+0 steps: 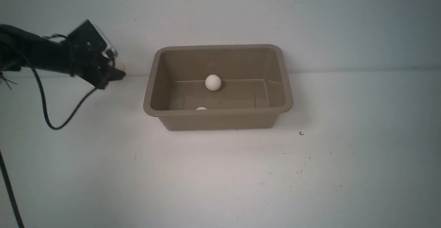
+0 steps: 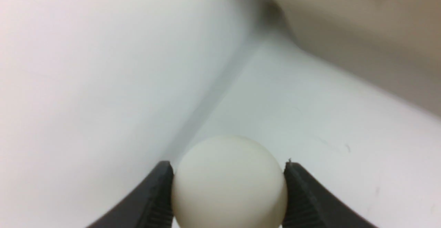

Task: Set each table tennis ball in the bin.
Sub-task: Use the left arm to clamp the table tennis ball closest to it, then use the left arm to put the table tennis ball into the box

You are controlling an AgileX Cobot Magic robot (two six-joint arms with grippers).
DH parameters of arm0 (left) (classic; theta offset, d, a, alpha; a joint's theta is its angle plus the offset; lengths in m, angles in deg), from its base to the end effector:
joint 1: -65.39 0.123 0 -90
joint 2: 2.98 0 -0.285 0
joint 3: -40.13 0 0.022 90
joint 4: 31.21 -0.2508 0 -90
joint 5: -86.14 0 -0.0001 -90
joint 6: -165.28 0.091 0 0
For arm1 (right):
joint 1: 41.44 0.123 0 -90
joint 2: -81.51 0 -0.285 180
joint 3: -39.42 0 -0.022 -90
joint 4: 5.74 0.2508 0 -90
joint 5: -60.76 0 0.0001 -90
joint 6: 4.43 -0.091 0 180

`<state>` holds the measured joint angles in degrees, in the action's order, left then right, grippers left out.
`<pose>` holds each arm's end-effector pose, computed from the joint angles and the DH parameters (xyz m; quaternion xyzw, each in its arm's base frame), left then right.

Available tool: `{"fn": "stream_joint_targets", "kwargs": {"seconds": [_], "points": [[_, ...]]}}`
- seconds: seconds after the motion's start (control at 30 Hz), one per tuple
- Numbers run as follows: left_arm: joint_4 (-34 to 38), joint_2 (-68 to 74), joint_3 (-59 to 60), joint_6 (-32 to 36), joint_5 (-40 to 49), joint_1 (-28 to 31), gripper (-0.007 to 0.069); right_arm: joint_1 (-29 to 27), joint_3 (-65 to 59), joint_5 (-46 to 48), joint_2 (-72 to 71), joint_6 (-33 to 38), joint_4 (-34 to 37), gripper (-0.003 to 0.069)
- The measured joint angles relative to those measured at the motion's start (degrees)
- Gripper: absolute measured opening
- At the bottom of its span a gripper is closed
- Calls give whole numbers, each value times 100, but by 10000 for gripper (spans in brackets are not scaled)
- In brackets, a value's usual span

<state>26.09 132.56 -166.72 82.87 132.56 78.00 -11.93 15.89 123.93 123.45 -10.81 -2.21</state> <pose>0.4961 0.0541 0.2092 0.3960 0.7994 -0.0797 0.4448 0.0654 0.0428 0.3809 -0.1800 0.8826 0.1627 0.4026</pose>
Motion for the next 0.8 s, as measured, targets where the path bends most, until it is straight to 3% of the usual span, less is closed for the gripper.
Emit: {"fn": "stream_joint_targets", "kwargs": {"seconds": [0.1, 0.27, 0.4, 0.67, 0.73, 0.8], "points": [[225, -402, -11, -224, 351, -112, 351, 0, 0, 0, 0, 0, -81, -16], [274, -559, -12, -295, 440, -855, 351, 0, 0, 0, 0, 0, -173, -16], [-302, -224, 0, -518, -301, -1663, 351, 0, 0, -2, 0, 147, -260, -16], [-903, 149, 0, -1192, -1272, -2449, 353, 0, 0, -8, 0, 281, -271, -16], [-1018, 212, 0, -1583, -1320, -2525, 390, 0, 0, 25, 0, 281, -271, -16], [-1105, 263, 0, -2114, -1362, -2537, 475, 0, 0, 74, 0, 281, -271, -16]]}}
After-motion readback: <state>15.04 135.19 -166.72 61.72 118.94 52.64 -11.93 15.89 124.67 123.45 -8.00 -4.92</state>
